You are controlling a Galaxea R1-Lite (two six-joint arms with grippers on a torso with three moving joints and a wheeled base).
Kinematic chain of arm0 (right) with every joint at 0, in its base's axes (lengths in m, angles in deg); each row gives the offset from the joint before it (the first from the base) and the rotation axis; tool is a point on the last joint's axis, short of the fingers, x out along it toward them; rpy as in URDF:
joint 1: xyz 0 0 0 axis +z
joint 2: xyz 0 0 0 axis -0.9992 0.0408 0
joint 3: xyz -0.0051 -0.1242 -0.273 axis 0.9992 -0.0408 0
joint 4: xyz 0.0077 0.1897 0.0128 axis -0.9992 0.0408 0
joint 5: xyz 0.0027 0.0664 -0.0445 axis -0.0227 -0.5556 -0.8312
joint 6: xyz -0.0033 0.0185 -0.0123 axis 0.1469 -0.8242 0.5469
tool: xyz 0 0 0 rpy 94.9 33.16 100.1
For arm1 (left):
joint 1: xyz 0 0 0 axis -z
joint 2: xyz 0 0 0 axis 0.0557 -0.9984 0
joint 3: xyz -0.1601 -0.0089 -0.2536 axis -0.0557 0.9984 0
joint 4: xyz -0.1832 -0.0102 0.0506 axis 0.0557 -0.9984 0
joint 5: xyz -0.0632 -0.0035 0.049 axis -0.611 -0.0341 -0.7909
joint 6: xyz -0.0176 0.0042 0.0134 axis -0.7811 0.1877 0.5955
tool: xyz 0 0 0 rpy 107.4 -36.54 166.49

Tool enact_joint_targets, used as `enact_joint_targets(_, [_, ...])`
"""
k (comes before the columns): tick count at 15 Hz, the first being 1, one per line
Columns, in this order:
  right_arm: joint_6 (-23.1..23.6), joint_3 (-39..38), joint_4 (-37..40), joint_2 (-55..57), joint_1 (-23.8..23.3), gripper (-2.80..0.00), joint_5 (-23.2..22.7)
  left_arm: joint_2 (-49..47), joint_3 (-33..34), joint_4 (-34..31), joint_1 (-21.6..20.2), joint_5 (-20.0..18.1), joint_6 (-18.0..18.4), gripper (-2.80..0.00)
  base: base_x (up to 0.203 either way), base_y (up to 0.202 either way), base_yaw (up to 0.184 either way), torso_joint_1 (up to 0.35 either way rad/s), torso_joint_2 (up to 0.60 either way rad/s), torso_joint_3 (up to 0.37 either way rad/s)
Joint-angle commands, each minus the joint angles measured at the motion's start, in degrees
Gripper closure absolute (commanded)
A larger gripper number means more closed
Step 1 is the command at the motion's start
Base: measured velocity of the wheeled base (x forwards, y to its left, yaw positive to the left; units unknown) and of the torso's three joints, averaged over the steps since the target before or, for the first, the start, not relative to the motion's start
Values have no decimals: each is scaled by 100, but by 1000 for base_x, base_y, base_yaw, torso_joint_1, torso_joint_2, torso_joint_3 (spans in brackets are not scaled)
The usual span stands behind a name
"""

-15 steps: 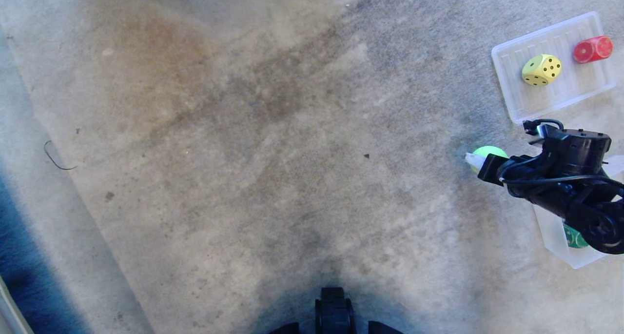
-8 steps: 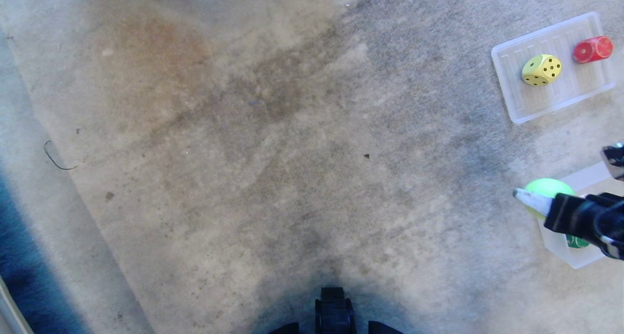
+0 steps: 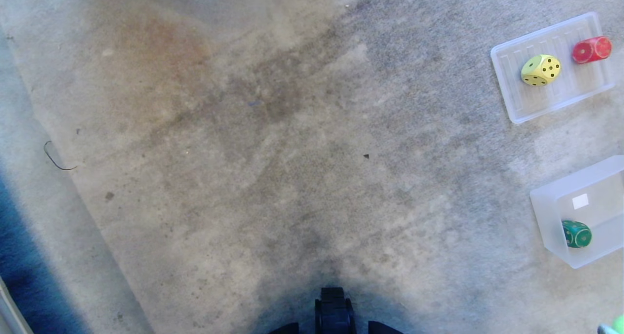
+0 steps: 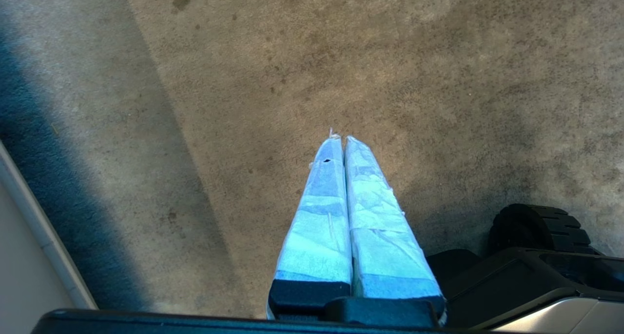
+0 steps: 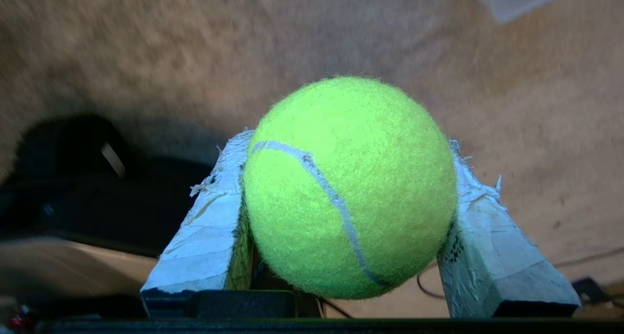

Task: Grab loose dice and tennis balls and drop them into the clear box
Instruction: Put the ball in the box

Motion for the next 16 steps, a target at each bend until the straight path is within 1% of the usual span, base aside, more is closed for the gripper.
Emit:
enact_joint_targets(1, [82,-355,196,-1318,24,0,15,0,0,-2,0,3,2,0,0,0,0,0,0,0])
enact_joint_targets(3, [208,-366,232,-2067,125,0,-1,0,0,-2,0,3,-6,0,0,0,0,0,0,0])
enact_joint_targets(5, [271,-382,245,-2436,162,0,-12,0,0,-2,0,3,-6,0,0,0,0,0,0,0])
enact_joint_targets(16, [292,-380,250,-2401,179,0,-17,0,0,-2,0,3,-6,0,0,0,0,0,0,0])
